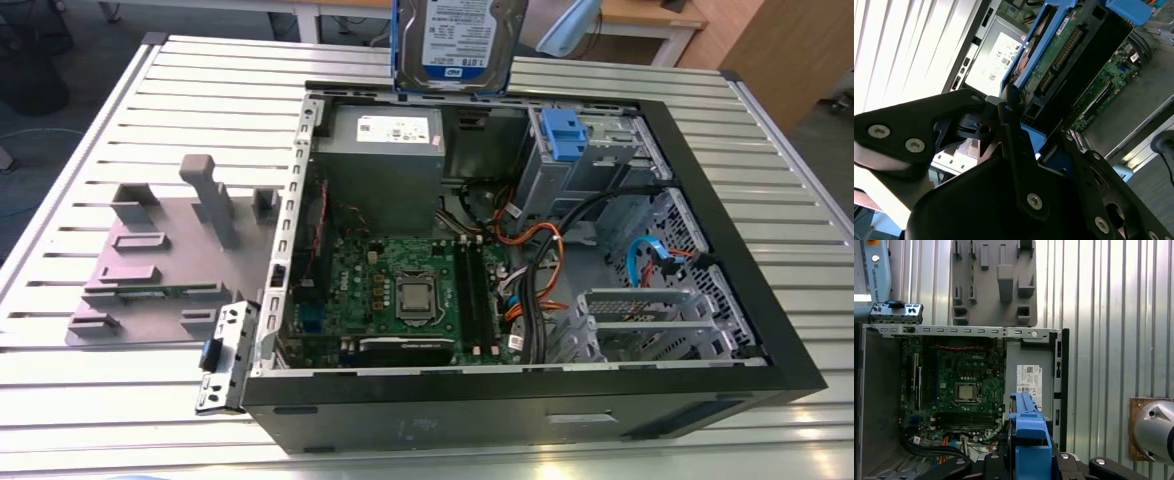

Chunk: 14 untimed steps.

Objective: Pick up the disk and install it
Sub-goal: 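Pick up the disk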

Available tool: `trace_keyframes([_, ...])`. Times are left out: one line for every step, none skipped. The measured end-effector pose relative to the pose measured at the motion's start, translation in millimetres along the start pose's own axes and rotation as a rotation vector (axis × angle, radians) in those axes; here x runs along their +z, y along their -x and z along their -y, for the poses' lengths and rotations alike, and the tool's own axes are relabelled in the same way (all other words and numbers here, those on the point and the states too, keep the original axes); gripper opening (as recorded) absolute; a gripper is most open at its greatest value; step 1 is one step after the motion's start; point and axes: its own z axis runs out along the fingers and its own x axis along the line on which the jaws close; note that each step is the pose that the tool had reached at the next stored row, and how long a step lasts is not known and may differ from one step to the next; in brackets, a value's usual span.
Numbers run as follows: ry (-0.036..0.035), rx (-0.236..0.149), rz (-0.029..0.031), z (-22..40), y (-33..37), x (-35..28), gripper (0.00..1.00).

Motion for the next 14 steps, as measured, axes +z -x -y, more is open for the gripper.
trace_keyframes([0.0, 0.0, 0.0, 0.0, -0.2, 0.0, 0.36])
trace_keyframes([0.0, 0.0, 0.0, 0.0, -0.5, 0.0, 0.36])
trace_keyframes([0.0, 0.0, 0.0, 0.0, -0.7, 0.0, 0.36])
trace_keyframes([0.0, 0.0, 0.0, 0.0, -1.0, 0.1, 0.36])
trace_keyframes([0.0, 0.0, 0.0, 0.0, -1.3, 0.0, 0.36])
trace_keyframes([0.0, 0.0, 0.0, 0.0, -1.6, 0.0, 0.36])
trace_keyframes([0.0, 0.0, 0.0, 0.0, -1.9, 0.1, 0.36])
trace_keyframes([-0.0001, 0.0, 0.0001, 0.0, -2.1, 0.1, 0.36])
trace_keyframes([0.0, 0.0, 0.0, 0.0, -2.4, 0.1, 0.36])
trace_keyframes([0.0, 0.0, 0.0, 0.0, -2.6, 0.1, 0.36])
trace_keyframes([0.0, 0.0, 0.0, 0.0, -2.8, 0.1, 0.36])
trace_keyframes([0.0, 0.0, 0.0, 0.0, -3.1, 0.1, 0.36])
trace_keyframes([0.0, 0.0, 0.0, -0.1, -3.3, 0.1, 0.36])
trace_keyframes([0.0, 0.0, 0.0, 0.0, -3.5, 0.1, 0.36])
